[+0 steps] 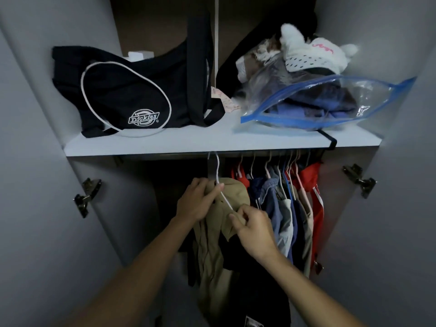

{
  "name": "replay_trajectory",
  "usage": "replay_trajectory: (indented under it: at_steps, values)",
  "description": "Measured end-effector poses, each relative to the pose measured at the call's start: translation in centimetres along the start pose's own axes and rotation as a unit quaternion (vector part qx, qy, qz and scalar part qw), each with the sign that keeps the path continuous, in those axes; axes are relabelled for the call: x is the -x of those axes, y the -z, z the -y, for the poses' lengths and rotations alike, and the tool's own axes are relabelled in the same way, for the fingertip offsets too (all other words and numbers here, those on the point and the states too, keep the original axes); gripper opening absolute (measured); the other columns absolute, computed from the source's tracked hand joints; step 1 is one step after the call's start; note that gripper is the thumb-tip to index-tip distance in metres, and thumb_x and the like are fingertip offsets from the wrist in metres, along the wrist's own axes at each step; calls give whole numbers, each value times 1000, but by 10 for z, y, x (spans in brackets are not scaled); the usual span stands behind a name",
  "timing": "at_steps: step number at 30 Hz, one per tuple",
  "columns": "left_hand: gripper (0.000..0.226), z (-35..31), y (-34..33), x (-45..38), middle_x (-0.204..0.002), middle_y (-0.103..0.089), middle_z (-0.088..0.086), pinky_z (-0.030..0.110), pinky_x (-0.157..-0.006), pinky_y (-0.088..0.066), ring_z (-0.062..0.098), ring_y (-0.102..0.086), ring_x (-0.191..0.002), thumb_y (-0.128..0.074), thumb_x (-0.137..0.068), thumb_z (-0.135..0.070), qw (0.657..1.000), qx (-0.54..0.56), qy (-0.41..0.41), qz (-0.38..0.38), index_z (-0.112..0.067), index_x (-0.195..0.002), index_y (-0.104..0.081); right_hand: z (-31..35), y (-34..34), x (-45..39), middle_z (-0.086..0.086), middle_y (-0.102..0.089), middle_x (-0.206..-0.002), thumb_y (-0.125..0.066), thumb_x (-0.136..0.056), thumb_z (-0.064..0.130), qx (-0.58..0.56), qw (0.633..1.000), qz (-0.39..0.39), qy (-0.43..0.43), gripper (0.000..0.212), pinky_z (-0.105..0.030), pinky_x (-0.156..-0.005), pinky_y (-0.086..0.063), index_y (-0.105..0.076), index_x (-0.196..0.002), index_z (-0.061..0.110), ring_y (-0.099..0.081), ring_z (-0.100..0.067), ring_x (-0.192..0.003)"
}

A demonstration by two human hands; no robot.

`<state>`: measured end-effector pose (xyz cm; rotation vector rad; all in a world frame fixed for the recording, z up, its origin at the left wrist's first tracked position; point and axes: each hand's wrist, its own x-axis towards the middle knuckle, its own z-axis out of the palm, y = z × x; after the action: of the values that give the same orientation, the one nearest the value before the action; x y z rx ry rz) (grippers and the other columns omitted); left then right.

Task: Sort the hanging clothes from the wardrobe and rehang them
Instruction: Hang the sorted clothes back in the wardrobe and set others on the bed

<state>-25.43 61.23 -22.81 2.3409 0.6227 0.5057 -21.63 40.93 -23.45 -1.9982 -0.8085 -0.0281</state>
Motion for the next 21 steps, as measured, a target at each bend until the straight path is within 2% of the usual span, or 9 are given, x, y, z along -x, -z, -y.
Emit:
replay_trajectory:
  at_steps: [3,6,10,13,15,17,21]
  values:
    - [66,11,-10,-25,-139,-52,-5,41,-98,-42,22,-52,-131,-34,-86,-88,1000,0,11,14,-41,-124,-60,-6,-16,-20,4,-51,-57,-71,-94,31,30,999,-18,-14,38,-42,-58,-46,-49,-66,19,-52,-14,-56]
    - [78,22,-14,-50,-136,-54,0,44,-99,-45,26,-54,-129,-29,-80,-93,999,-13,25,16,-37,-124,-59,-10,-34,-39,1,-57,-63,-69,-94,34,46,998,-26,-26,34,-43,-61,-50,-53,-69,16,-57,-21,-62]
    - [68,32,-20,-81,-132,-57,5,42,-98,-43,29,-56,-128,-35,-88,-88,999,1,32,15,-36,-126,-59,-13,-51,-61,1,-62,-69,-66,-93,38,62,996,-46,-36,32,-42,-64,-53,-53,-72,18,-63,-28,-70]
    - [79,35,-28,-102,-135,-59,7,43,-100,-44,31,-56,-130,-33,-84,-92,999,8,33,10,-33,-130,-60,-19,-60,-74,0,-63,-72,-65,-93,41,69,995,-61,-42,32,-44,-66,-55,-51,-72,19,-65,-31,-74]
    - [78,36,-35,-114,-139,-59,8,43,-103,-42,32,-55,-132,-37,-87,-89,999,21,35,8,-31,-136,-59,-23,-64,-82,-1,-64,-75,-64,-94,40,82,993,-68,-45,32,-44,-68,-55,-51,-73,20,-66,-34,-78]
    - [75,36,-41,-124,-141,-59,8,42,-104,-41,32,-54,-133,-40,-90,-85,999,27,40,10,-30,-139,-57,-28,-69,-89,-2,-65,-79,-64,-96,39,102,991,-74,-42,30,-43,-70,-53,-53,-77,19,-66,-37,-84]
    - [77,36,-50,-137,-139,-62,5,40,-102,-44,30,-56,-131,-41,-89,-86,999,14,37,24,-31,-139,-57,-40,-73,-96,-8,-68,-89,-61,-99,36,164,982,-95,-25,26,-39,-67,-40,-50,-81,21,-65,-41,-90]
